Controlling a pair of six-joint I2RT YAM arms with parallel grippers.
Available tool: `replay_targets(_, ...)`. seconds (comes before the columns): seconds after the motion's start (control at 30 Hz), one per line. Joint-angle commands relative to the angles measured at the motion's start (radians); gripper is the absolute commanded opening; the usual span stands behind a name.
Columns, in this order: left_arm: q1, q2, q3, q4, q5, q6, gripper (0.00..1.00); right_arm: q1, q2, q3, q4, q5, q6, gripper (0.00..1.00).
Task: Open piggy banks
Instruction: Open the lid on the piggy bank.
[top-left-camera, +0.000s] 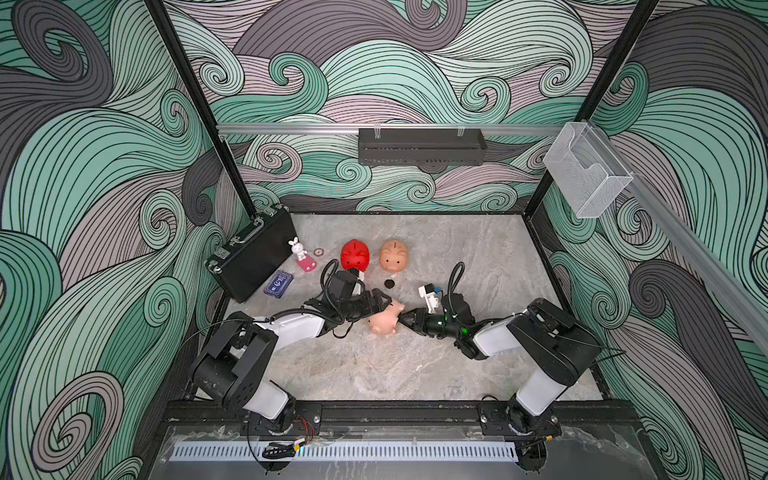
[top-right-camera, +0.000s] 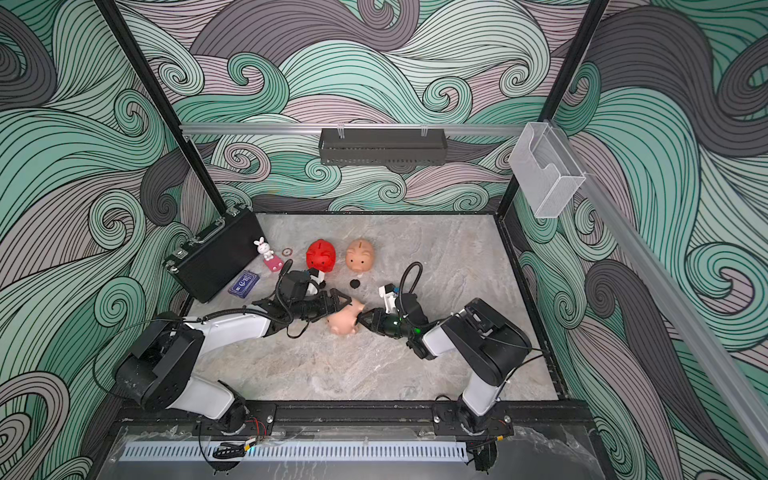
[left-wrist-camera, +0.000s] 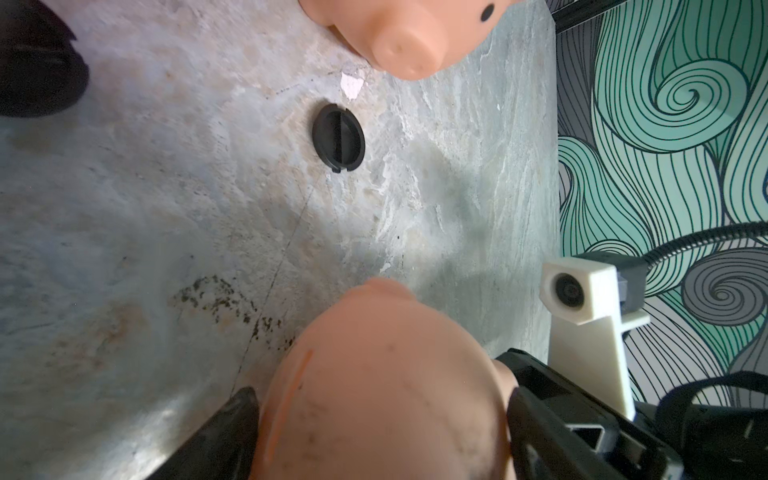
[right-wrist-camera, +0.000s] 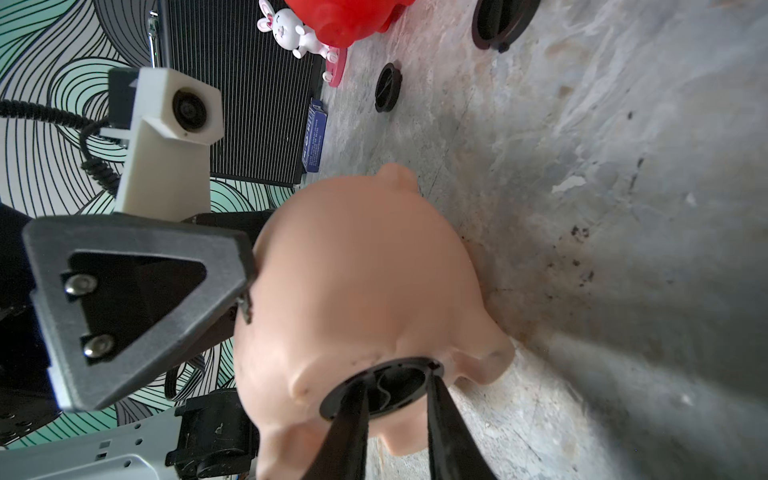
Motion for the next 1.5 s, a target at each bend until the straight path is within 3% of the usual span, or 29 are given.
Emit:
replay_targets(0.0, -0.002, 0.037, -0.045, -0.164, -0.016, 0.010, 0.88, 0.003, 0.013, -0.003, 0.064, 0.016, -0.013, 0.24)
replay_targets(1.0, -0.001, 0.094, -0.033, -0.138, 0.035, 0.019, 0.84, 0.024, 0.093, 0.061, 0.187, 0.024, -0.063, 0.14)
replay_targets(1.47, -0.001, 0.093, -0.033, -0.140, 0.040, 0.027, 0.83, 0.031, 0.078, 0.075, 0.133, 0.054, -0.016, 0.02)
